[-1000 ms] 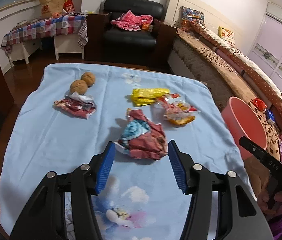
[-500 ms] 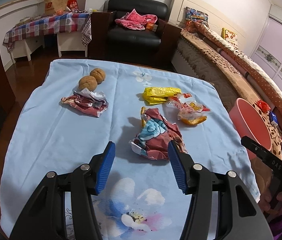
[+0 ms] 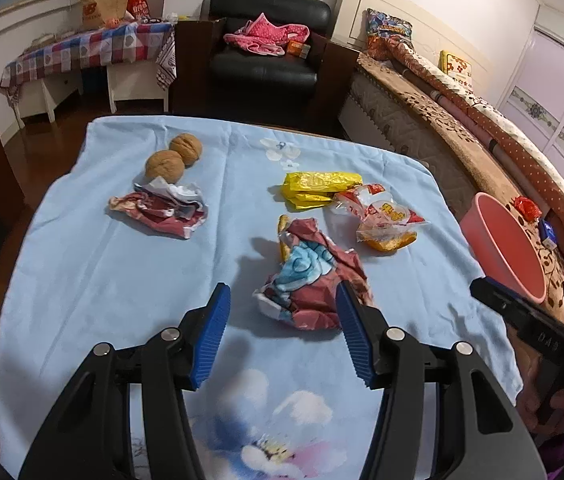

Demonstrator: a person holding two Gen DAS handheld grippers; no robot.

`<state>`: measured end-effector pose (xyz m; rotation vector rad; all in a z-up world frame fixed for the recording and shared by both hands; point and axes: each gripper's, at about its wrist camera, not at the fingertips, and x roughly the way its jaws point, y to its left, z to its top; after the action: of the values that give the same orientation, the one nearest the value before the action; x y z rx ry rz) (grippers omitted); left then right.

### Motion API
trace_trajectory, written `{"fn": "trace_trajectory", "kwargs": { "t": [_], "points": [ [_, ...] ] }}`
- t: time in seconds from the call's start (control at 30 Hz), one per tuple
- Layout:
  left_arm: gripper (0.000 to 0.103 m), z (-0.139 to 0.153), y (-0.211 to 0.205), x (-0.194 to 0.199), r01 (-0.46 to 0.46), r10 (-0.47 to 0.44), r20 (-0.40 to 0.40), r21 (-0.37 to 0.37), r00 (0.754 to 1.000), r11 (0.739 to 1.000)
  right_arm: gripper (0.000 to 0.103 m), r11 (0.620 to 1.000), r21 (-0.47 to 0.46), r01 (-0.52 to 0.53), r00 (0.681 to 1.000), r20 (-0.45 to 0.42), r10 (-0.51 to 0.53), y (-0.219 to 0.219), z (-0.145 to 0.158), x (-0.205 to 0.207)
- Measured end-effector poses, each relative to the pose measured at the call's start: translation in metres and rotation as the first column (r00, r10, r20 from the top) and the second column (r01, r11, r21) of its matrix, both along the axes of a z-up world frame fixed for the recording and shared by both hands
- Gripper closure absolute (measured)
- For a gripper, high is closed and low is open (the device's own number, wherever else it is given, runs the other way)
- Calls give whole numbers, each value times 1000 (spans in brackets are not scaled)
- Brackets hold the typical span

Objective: Collect trash
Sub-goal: 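Move both open tools back over the table, then grasp the pink-blue wrapper with the left tool while the right tool grasps a red snack bag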

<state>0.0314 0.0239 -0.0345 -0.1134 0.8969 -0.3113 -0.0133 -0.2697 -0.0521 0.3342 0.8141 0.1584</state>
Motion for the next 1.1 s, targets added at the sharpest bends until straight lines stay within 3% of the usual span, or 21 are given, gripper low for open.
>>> {"fn": "trace_trajectory", "kwargs": {
  "t": [0.37,0.43,0.47,0.6,0.73,0.93,1.0,1.07,1.1],
  "points": [
    [48,-16,-15,19,-8,8,-8,9,1000,1000,53,1000,-10,-29,1000,-1,29,9,1,14],
    [53,-19,-15,20,-10,10,-14,6,1000,1000,52,999,-8,-37,999,2,37,12,4,20],
    [65,-19,-14,22,-6,6,-19,2,1000,1000,52,999,-5,-39,999,3,39,12,5,23],
    [75,-19,-8,21,-2,2,-17,-28,1000,1000,52,998,34,-47,999,3,47,19,11,39],
    [76,-18,-4,18,17,-17,-8,-48,1000,999,52,998,43,-51,999,-6,52,30,15,57],
    [76,-23,9,20,35,-37,-20,-118,999,992,52,999,-20,-46,999,-13,45,50,12,81],
    [76,-25,11,21,38,-42,-25,-134,999,990,56,998,-46,-48,998,-32,47,55,8,88],
    [76,-25,13,23,41,-46,-30,-149,998,988,71,996,-61,-60,997,-55,56,60,1,92],
    [76,-25,14,24,42,-48,-32,-153,998,987,71,996,-63,-62,996,-60,59,62,0,92]
  ]
}}
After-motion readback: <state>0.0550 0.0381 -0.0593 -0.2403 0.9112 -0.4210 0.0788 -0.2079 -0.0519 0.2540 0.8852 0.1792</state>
